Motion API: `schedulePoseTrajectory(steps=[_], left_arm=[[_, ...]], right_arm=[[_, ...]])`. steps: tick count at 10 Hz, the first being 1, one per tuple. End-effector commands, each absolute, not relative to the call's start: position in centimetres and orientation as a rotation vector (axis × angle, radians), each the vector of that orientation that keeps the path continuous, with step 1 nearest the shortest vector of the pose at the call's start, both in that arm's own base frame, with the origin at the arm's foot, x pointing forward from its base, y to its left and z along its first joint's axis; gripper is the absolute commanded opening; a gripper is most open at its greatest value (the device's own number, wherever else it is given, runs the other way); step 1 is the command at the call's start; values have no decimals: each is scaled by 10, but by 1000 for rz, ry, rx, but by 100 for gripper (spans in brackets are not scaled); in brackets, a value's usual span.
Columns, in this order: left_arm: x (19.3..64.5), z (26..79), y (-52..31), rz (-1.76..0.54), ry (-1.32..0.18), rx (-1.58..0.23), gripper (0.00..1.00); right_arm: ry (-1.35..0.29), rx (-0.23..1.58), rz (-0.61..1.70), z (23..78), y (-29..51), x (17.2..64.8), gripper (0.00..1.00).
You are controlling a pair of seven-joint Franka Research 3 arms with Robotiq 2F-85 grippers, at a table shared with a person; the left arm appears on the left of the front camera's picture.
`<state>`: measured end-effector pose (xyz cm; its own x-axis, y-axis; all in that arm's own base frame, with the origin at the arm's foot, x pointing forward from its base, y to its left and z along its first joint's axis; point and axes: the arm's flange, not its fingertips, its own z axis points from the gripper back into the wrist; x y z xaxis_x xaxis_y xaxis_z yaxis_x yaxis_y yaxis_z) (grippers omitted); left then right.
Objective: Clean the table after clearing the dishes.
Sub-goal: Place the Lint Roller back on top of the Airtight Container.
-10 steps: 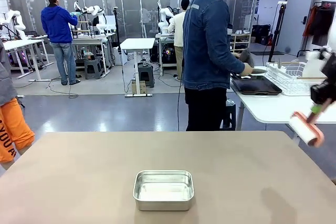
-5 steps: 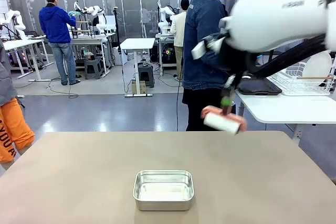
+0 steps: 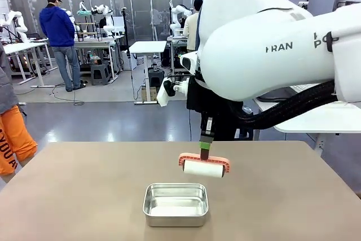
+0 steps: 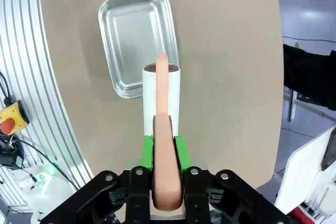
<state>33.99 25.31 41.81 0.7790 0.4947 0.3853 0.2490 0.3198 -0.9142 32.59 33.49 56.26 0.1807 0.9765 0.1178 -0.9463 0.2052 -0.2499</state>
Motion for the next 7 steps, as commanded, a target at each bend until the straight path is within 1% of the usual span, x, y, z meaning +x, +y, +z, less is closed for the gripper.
schedulePoseTrajectory(steps=[1, 5, 6, 7], left_arm=[[336, 419, 254, 167, -704, -1269, 100], [336, 419, 254, 167, -704, -1269, 100], [336, 419, 254, 167, -704, -1269, 100], [336, 419, 254, 167, -704, -1269, 100]], right_arm=[[-272, -117, 1321, 572, 329, 338, 21], [-277, -123, 1332, 569, 326, 339, 21], [-255, -168, 1419, 563, 344, 348, 21], [-243, -174, 1490, 561, 362, 360, 21]])
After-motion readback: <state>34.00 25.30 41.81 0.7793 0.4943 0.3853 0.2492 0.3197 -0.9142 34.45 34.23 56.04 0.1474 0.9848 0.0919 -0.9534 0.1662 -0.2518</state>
